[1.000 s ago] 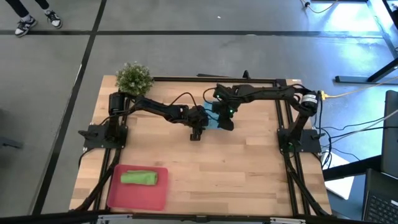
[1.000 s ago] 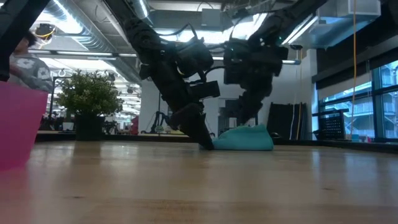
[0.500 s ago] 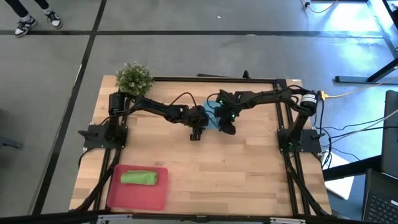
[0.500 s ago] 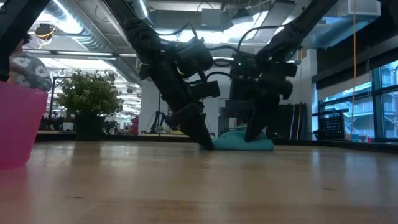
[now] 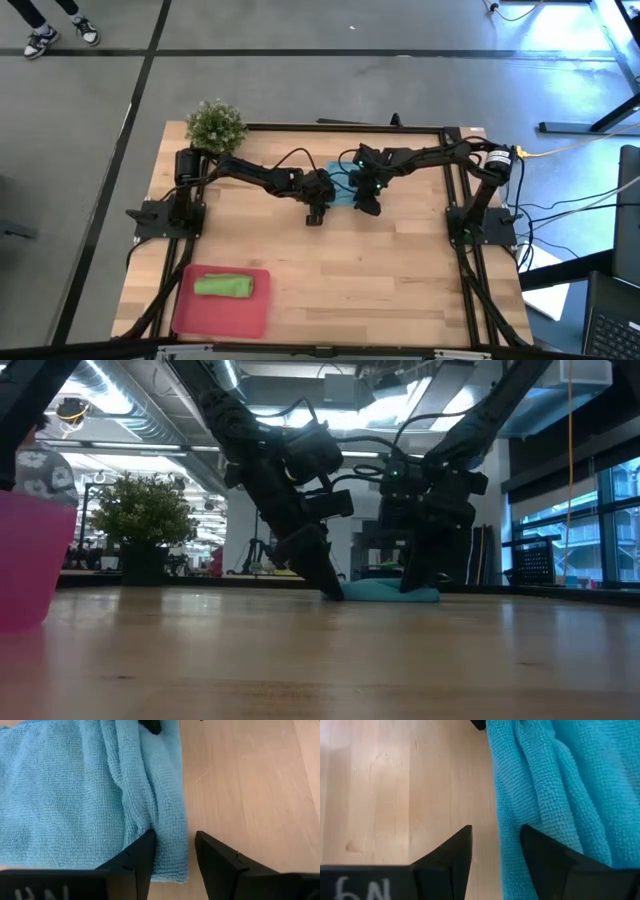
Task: Roll microfiber towels into tight, uniform cylinder then place into a basket
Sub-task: Roll the microfiber blue towel
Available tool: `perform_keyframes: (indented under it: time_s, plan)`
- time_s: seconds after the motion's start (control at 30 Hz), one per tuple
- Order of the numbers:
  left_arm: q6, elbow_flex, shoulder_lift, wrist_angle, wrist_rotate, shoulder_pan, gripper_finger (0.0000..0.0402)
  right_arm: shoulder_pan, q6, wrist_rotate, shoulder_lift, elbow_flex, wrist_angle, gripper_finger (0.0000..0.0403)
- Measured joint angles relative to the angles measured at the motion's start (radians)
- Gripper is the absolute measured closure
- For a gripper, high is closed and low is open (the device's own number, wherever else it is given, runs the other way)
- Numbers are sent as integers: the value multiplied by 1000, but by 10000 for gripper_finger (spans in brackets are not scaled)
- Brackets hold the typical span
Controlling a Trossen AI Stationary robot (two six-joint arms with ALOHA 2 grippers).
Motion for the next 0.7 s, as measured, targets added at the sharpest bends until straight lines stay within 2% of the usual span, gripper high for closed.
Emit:
perform_keyframes:
  time_s: [0.4, 0.7]
  plan:
    - [-74, 2, -1, -35, 3, -25, 264, 2, 29, -75, 2, -35, 21, 231]
    - [-168, 2, -2, -49, 23, -70, 264, 48, 28, -79, 2, -37, 15, 231]
